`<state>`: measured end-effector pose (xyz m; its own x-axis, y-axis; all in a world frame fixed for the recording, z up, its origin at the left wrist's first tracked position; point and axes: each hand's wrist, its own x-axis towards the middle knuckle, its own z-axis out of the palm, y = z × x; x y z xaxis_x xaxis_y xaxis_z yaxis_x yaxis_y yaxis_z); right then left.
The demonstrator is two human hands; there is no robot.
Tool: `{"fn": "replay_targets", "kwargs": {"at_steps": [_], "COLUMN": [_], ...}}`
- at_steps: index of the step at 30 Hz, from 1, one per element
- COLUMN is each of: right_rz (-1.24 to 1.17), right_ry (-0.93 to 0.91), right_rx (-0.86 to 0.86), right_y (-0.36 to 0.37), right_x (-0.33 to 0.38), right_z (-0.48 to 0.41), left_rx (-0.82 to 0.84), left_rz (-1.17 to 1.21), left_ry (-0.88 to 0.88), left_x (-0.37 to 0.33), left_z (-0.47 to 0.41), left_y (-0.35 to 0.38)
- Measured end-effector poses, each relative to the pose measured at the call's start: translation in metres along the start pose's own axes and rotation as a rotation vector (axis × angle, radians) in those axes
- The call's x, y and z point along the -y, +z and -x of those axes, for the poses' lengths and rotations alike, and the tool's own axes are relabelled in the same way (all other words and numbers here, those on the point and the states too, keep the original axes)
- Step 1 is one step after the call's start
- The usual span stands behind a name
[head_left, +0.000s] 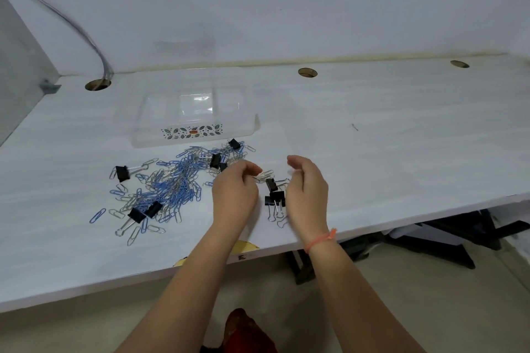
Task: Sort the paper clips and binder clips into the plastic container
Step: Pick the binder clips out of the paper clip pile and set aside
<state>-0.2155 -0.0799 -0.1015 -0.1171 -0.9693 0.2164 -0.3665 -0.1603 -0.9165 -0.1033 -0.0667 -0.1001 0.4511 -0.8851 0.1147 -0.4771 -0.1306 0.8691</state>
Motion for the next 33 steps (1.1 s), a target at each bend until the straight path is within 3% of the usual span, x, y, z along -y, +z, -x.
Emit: {"fn": "replay_targets", "kwargs": {"at_steps": [2,5,7,12,19,24,33], "right_rz": [0.214,0.550,0.660,0.827,0.829,0.721,0.692], "right_ry": [-0.138,-0.214,-0.225,-0.300,-0.386,-0.288,-0.116], "right_rx": [0.045,0.292,0.394,0.455,0.539,0.393,0.578], "right_y": [-0.006,-0.007,-0.003,0.008,0.029,0.034,0.071], "right_x": [0.002,0.006,0.008,0.004,0.008,0.015,0.039], "right_z": [-0.009,-0.024,-0.031,-0.040,-0.039,-0.048,-0.052], "left_rx": [0.034,0.079,0.081,0.024,-0.070,-0.212,-0.167], "left_rz": [-0.275,-0.560,-0.599,-0.657,-0.675,-0.504,-0.464], "left_ry": [0.132,0.240,0.262,0.351,0.314,0.213,0.073], "left_x": [0.005,0.010,0.013,0.023,0.034,0.044,0.038], "left_z": [-0.005,-0.008,-0.007,-0.006,-0.008,-0.008,-0.034], "left_y": [-0.005,-0.012,-0.014,-0.012,-0.026,-0.045,-0.060]}}
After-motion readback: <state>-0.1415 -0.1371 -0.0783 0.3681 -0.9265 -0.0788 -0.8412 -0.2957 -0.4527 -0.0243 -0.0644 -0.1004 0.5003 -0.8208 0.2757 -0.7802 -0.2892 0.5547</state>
